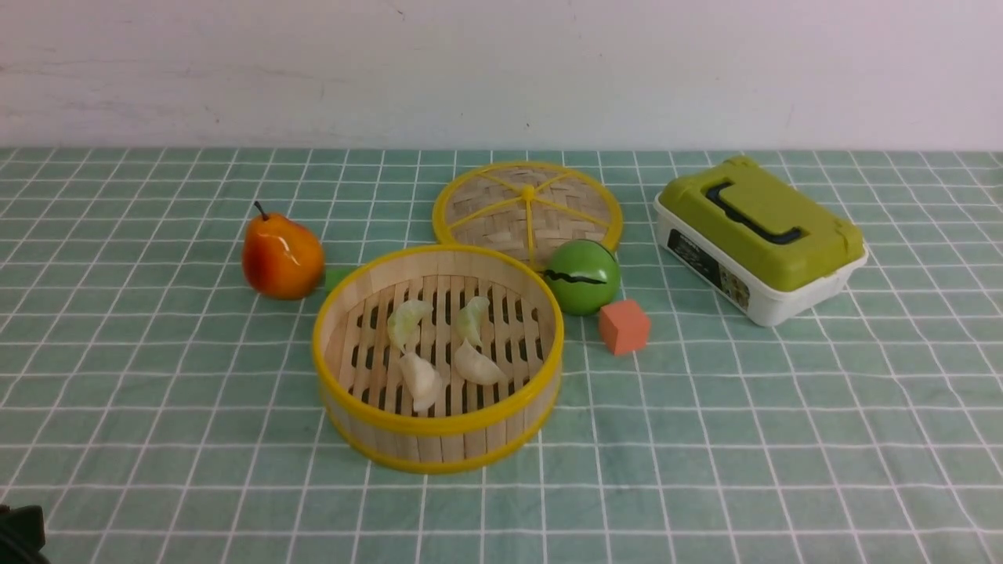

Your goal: Put the dumplings into the steamer on the table with the blue tablecloth.

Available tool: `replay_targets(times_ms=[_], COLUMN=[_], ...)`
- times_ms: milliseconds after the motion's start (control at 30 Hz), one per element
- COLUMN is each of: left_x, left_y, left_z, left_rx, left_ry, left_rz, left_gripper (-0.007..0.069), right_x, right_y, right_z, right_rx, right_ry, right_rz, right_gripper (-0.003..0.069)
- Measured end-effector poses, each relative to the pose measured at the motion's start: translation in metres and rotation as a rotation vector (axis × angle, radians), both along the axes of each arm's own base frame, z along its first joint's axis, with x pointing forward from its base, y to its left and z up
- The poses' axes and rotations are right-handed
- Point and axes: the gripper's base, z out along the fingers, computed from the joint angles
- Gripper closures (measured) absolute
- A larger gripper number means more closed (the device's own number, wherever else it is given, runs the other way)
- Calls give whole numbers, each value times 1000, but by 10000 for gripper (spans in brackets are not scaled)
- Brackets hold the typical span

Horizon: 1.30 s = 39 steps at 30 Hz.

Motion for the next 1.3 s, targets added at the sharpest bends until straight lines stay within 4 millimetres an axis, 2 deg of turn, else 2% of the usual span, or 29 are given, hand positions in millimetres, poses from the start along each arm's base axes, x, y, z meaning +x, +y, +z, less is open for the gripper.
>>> replay_targets(times_ms=[1133, 1300], left_x=[0, -9], left_y=[0, 3], left_z=[0, -20], left_rx=[1, -29], left_ry=[1, -21], left_rz=[0, -2], left_gripper=[469, 462], right_x=[0, 0], right_y=[0, 0], right_z=[0, 0], right_rx=[4, 7], right_ry=[3, 3], right_rz=[0, 1], right_gripper=[632, 625])
